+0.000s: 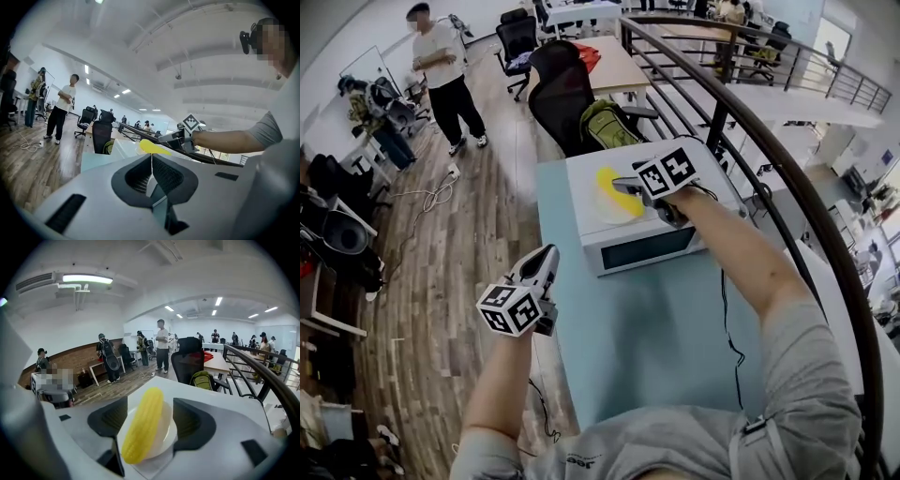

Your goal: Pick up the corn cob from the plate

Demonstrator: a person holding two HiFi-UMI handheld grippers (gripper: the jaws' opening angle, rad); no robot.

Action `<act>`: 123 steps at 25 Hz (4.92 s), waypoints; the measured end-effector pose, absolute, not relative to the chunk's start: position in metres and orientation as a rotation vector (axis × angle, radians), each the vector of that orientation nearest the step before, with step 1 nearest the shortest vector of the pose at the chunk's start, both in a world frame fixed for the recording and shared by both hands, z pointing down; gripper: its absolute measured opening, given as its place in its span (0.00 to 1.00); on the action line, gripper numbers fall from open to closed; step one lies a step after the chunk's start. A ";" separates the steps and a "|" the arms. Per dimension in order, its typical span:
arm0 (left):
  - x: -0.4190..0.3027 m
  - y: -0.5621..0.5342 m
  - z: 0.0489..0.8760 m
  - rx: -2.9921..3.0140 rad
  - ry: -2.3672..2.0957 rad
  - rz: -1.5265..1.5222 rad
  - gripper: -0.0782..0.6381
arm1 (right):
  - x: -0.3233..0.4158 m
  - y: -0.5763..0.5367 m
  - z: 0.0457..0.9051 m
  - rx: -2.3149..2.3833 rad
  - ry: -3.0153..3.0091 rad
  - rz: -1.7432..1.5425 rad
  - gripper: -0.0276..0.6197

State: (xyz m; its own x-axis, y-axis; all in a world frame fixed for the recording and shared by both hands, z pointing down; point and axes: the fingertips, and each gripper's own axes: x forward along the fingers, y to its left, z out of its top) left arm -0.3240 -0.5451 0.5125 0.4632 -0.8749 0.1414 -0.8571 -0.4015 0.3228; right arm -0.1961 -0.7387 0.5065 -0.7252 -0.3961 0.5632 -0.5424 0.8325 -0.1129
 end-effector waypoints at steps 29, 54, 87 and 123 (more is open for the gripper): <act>-0.314 -0.552 0.544 2.326 -1.387 -0.126 0.14 | -0.227 -0.735 0.554 0.607 -2.272 0.259 0.46; -0.394 -0.440 0.368 2.545 -1.498 -0.187 0.14 | -0.259 -0.629 0.308 0.850 -2.677 0.006 0.45; -0.166 -0.225 0.295 2.580 -1.542 -0.224 0.14 | -0.033 -0.349 0.202 0.590 -2.988 -0.150 0.45; -0.171 -0.162 0.480 2.314 -1.415 -0.052 0.14 | -0.011 -0.247 0.501 0.495 -2.794 0.651 0.45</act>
